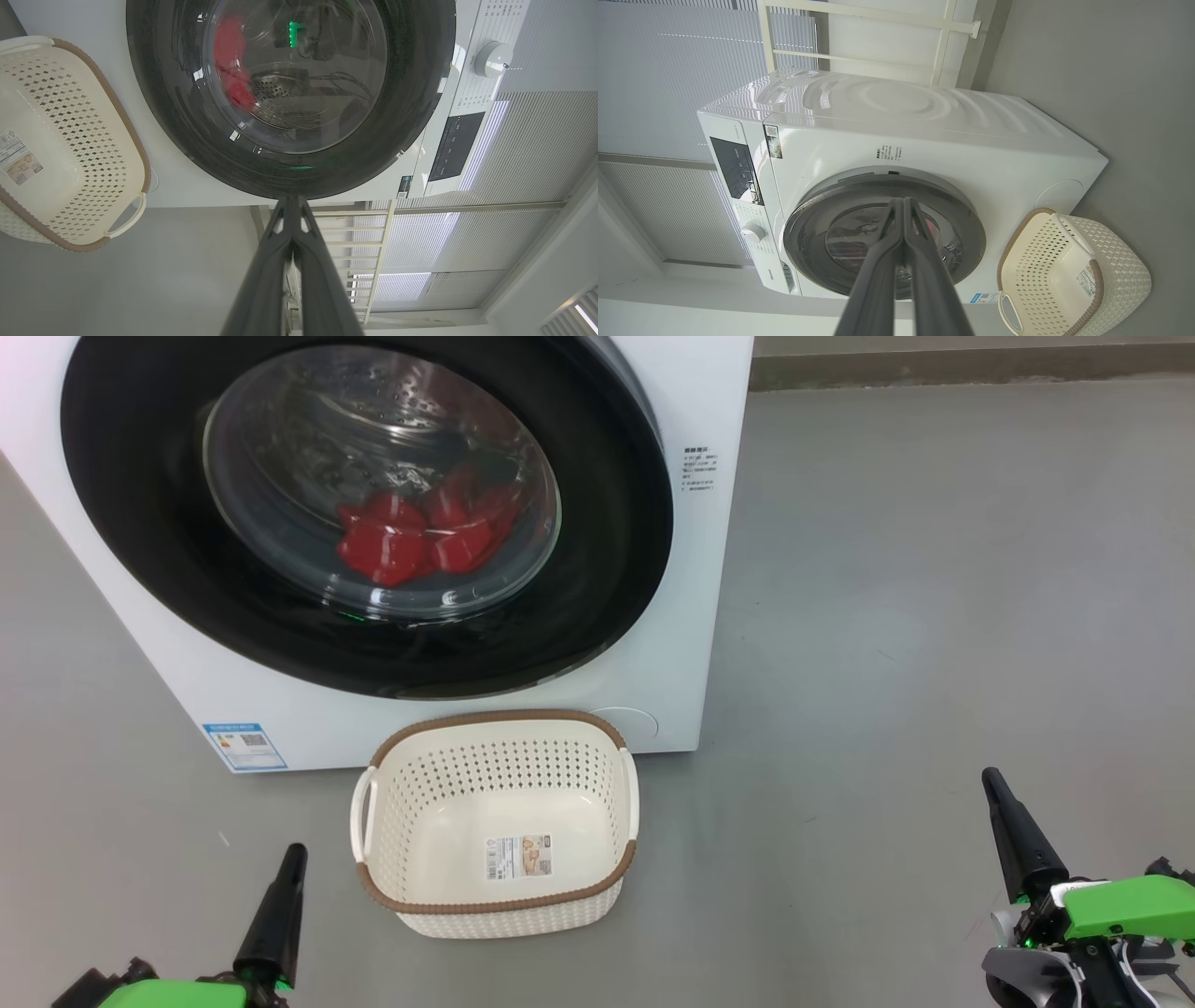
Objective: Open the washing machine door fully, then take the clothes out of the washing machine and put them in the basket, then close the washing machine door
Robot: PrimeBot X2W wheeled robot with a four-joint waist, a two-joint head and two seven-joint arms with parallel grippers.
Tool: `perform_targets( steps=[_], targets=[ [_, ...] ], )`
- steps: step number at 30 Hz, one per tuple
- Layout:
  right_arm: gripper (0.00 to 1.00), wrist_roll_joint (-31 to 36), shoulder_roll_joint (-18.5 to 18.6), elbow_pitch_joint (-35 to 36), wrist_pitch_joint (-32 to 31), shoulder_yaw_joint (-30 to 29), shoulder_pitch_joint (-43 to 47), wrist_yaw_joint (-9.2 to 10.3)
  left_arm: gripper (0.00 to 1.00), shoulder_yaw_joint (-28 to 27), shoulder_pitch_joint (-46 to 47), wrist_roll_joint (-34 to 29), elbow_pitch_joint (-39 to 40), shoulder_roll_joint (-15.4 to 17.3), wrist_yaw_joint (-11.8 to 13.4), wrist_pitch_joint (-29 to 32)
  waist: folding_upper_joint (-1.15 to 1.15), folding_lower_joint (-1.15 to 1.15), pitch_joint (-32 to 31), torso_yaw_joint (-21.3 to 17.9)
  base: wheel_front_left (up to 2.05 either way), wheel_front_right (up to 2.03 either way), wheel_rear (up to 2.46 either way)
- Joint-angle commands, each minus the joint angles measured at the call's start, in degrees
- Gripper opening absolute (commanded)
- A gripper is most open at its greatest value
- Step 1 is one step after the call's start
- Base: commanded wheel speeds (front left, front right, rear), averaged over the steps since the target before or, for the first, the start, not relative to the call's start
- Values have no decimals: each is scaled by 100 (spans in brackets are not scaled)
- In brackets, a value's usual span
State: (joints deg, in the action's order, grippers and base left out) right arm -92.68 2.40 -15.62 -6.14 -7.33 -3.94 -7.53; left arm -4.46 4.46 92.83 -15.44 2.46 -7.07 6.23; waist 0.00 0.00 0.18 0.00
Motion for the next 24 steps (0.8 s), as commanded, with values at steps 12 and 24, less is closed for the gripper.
perform_targets(
  steps=[12, 24],
  targets=[
    [0, 52, 51, 159, -36, 80, -224, 4, 0, -208, 173, -68, 141, 46, -42, 26, 0, 0, 0, 0, 0, 0, 0],
    [0, 53, 51, 159, -37, 79, -224, 4, 0, -209, 173, -69, 141, 45, -42, 27, 0, 0, 0, 0, 0, 0, 0]
  ],
)
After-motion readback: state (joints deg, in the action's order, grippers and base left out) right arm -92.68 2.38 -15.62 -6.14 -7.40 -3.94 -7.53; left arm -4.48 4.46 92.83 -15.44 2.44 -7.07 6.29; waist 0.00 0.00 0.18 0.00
